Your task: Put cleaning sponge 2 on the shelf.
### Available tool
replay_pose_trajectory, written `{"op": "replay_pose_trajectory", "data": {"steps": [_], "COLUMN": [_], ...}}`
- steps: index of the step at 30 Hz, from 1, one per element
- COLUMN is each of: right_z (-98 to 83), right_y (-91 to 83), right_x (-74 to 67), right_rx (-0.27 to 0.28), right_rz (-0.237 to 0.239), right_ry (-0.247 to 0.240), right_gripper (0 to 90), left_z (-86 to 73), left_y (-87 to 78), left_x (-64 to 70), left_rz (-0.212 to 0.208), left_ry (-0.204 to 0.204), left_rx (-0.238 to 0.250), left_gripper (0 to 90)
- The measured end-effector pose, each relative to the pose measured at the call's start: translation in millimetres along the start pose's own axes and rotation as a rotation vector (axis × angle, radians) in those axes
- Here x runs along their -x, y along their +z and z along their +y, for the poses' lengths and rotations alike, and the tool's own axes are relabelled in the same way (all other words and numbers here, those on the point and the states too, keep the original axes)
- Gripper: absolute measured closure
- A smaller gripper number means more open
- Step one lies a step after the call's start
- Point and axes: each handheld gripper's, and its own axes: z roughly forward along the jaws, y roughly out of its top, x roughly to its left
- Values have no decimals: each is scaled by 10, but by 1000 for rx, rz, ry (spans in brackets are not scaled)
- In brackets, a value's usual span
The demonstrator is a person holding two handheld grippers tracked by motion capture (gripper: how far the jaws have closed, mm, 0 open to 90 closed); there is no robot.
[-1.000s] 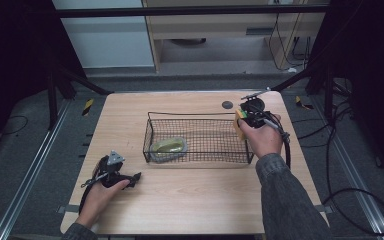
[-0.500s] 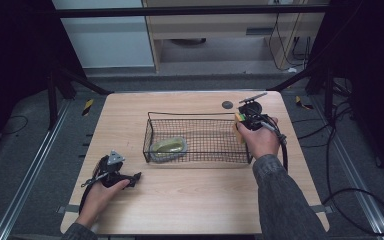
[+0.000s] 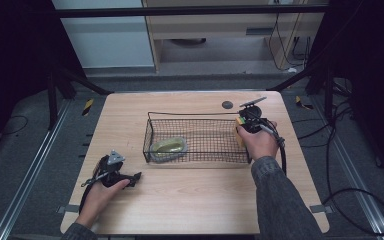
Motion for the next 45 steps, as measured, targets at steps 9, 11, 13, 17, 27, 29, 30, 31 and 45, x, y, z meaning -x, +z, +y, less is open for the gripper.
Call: {"op": "replay_pose_trajectory", "data": {"steps": [9,11,13,17,27,29,30,31,45], "right_z": [-11,-6,-5,-2,5,6,7,9,40], "right_y": [86,95,110,127,144,147,148,146,124], "right_x": [-11,-16,-30,-52,-95,-111,-117,-129,-297], "right_rx": [-21,-21,-23,-25,-33,-35,-35,-36,-26], "right_rz": [-5,-3,-3,-2,5,6,7,12,43], "right_ry": [9,7,1,-1,-6,-12,-15,-12,-27], "right_gripper": [643,642,641,639,624,611,601,593,438], "left_z": [2,3,3,4,7,7,8,8,9], "left_y": [1,2,2,3,6,7,7,7,9], "left_x": [-2,-2,-2,-3,-4,-4,-4,-4,-4], "left_rz": [0,0,0,0,-1,-1,-1,-1,-2], "left_ry": [2,2,2,3,2,3,3,3,2], "left_rx": [-1,-1,-1,-1,-1,0,0,0,0], "left_gripper": [0,0,0,0,0,0,0,0,0]}}
